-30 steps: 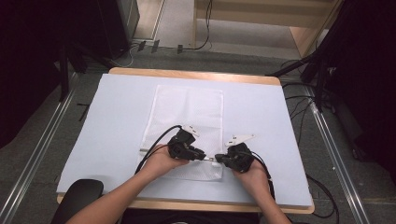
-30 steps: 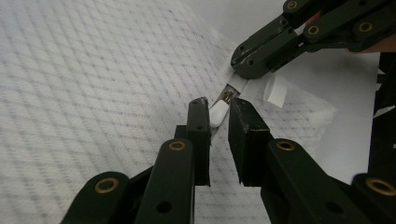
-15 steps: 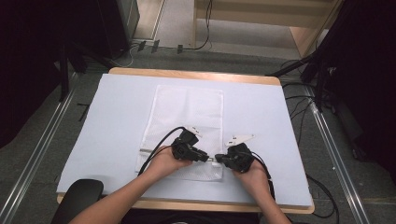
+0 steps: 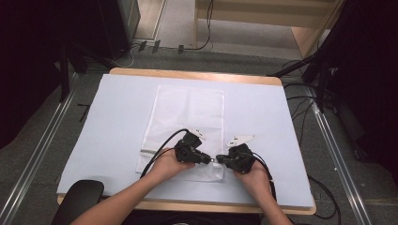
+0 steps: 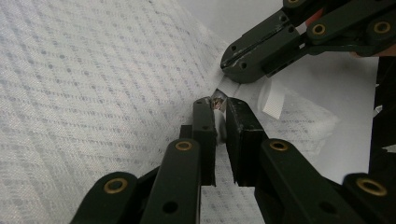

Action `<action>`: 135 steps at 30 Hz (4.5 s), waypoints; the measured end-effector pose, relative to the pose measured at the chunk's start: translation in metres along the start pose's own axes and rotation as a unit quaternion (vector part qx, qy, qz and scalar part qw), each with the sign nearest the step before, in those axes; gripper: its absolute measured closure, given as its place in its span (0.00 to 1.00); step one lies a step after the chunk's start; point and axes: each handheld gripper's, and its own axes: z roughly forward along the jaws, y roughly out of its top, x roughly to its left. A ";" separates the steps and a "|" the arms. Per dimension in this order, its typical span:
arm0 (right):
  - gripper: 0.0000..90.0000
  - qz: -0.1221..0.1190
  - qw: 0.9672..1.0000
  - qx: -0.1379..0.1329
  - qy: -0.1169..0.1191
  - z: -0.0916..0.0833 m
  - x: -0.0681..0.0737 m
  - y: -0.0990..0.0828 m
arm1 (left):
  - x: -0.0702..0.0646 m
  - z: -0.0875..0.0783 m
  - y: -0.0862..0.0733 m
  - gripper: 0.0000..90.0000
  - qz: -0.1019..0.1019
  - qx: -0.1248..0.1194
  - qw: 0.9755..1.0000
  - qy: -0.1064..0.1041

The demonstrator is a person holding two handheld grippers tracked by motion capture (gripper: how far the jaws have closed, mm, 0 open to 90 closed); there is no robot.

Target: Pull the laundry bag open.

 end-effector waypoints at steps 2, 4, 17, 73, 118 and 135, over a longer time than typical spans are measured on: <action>1.00 0.002 1.000 0.001 -0.001 0.000 0.000 0.000 | 0.001 0.000 0.001 0.93 -0.013 -0.001 1.000 -0.007; 1.00 0.003 1.000 0.001 0.000 0.000 0.001 0.000 | 0.003 0.000 0.001 0.93 -0.023 0.001 1.000 -0.014; 1.00 -0.007 1.000 0.000 -0.002 0.000 0.001 0.000 | 0.002 -0.001 0.000 0.96 -0.044 0.012 0.999 -0.024; 1.00 -0.022 0.999 -0.018 0.019 0.000 -0.004 -0.006 | 0.033 -0.033 -0.005 0.98 -0.083 0.032 0.994 -0.069; 1.00 -0.023 0.999 -0.017 0.022 0.001 -0.004 -0.005 | 0.049 -0.078 -0.032 0.98 -0.100 0.025 0.993 -0.061; 1.00 -0.023 0.999 -0.017 0.022 0.001 -0.004 -0.005 | 0.062 -0.108 -0.051 0.98 -0.114 0.012 0.992 -0.046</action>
